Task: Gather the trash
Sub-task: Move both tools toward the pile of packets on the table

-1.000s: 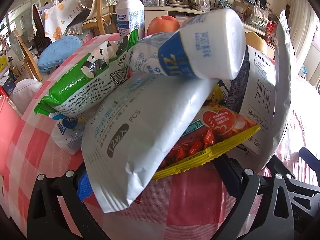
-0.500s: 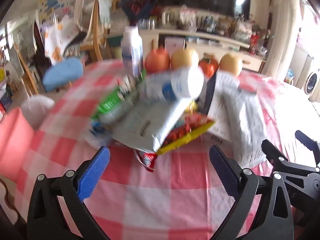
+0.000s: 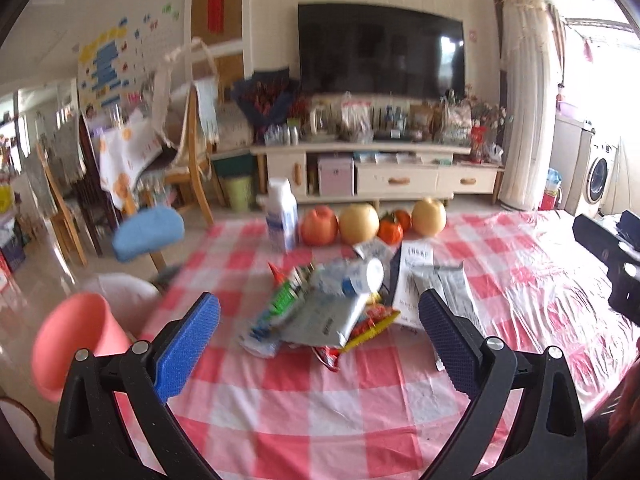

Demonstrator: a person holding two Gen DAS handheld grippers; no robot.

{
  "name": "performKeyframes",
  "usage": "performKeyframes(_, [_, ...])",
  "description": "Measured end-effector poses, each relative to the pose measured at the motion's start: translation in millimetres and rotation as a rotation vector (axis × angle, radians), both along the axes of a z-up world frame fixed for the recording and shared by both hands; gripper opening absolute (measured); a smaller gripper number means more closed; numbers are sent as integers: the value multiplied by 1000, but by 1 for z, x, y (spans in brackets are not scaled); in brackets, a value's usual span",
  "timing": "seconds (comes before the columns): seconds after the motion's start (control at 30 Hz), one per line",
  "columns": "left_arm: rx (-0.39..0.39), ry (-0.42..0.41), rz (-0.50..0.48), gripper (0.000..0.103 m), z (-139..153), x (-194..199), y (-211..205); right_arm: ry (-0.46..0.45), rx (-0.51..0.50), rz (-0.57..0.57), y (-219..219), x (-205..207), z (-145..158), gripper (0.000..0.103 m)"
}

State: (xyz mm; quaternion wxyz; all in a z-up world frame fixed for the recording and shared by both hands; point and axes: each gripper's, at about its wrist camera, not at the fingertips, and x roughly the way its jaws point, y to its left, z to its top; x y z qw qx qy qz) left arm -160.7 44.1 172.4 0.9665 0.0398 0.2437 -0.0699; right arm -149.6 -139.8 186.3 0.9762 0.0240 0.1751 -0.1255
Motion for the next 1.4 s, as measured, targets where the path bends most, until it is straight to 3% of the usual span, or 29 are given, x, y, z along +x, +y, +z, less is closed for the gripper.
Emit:
performKeyframes(0.23, [-22, -76, -2, 98, 25, -24, 30, -54, -5, -23, 6, -22, 25, 99])
performKeyframes(0.73, [-11, -125, -31, 98, 38, -46, 37, -62, -27, -22, 12, -34, 24, 99])
performKeyframes(1.4, [17, -77, -49, 98, 19, -39, 28, 27, -33, 15, 17, -18, 2, 99])
